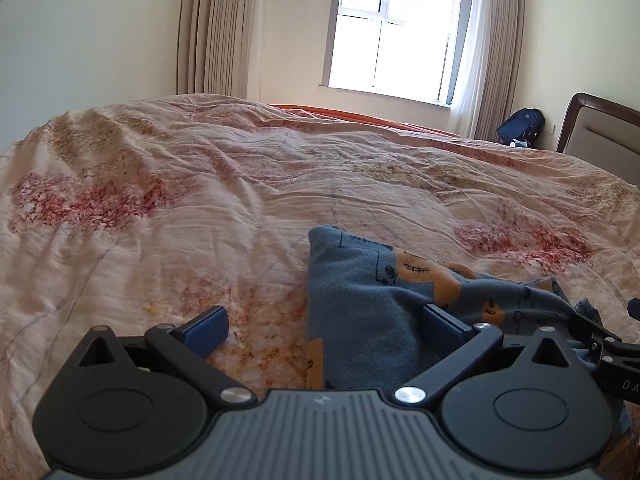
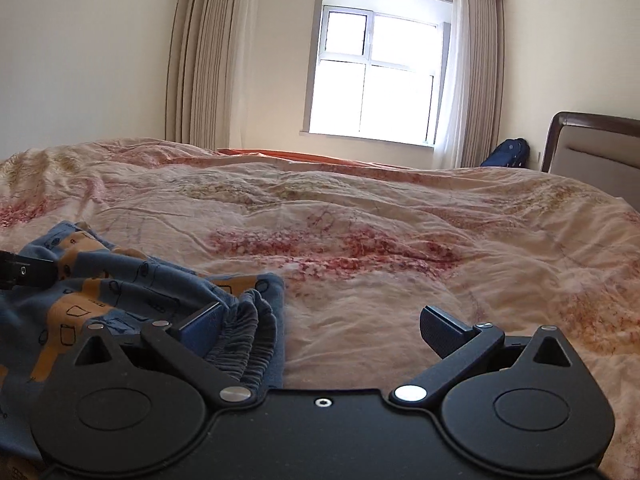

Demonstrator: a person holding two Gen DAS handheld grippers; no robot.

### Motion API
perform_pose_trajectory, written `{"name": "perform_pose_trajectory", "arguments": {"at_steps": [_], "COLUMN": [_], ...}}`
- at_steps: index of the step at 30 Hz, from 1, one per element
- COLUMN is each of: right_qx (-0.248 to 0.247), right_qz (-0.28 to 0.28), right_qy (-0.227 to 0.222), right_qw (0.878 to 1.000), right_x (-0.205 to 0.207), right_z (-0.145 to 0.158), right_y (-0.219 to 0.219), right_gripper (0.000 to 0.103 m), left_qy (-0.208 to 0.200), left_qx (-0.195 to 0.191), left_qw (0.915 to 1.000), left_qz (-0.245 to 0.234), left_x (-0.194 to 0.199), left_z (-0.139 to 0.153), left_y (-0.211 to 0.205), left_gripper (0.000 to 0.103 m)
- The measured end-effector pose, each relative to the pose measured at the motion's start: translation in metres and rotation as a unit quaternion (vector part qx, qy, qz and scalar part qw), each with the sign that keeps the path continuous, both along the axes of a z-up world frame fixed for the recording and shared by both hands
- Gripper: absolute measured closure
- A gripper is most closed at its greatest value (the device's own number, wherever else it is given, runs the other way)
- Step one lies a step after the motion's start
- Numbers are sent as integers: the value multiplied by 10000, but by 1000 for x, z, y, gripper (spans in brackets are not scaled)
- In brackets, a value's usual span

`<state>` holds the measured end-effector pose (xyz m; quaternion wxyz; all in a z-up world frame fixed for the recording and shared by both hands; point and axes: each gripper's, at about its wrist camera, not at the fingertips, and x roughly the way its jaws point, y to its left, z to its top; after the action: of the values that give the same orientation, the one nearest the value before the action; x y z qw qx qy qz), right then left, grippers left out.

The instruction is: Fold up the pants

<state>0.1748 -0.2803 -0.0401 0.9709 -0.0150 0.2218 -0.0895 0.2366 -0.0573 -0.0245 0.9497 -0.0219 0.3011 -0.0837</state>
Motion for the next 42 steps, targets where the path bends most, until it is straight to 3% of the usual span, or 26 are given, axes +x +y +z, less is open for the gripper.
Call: {"name": "perform_pose_trajectory", "arguments": {"at_steps": [8, 15, 24, 27, 32, 37, 39, 42], "right_qx": [-19, -125, 456, 403, 362, 1150, 1570, 2234], "right_qz": [238, 493, 320, 348, 695, 1125, 1283, 1464], "right_qy": [-285, 64, 281, 279, -118, -141, -44, 188], "right_qw": [9993, 9987, 9981, 9982, 9969, 9869, 9792, 9635], "right_x": [-22, -47, -79, -80, -76, -38, -22, -2], "right_z": [15, 4, -10, -6, 8, 12, 7, -10], "right_y": [21, 36, 20, 23, 16, -8, -17, -28], "right_gripper": [0, 1, 0, 0, 0, 0, 0, 0], "left_qy": [35, 266, 70, -23, -299, -310, -225, -419], "left_qx": [25, -114, -14, -242, -1016, -950, -936, -765], "left_qw": [10000, 9996, 9994, 9990, 9928, 9921, 9929, 9937], "left_qz": [58, -73, -343, -378, -563, -755, -699, -711], "left_x": [-16, -50, -87, -90, -70, -44, -41, -47], "left_z": [9, -11, -22, -18, -1, -6, -19, -28], "left_y": [1, 15, 18, 23, 25, 9, 7, 6], "left_gripper": [0, 1, 1, 0, 0, 0, 0, 0]}}
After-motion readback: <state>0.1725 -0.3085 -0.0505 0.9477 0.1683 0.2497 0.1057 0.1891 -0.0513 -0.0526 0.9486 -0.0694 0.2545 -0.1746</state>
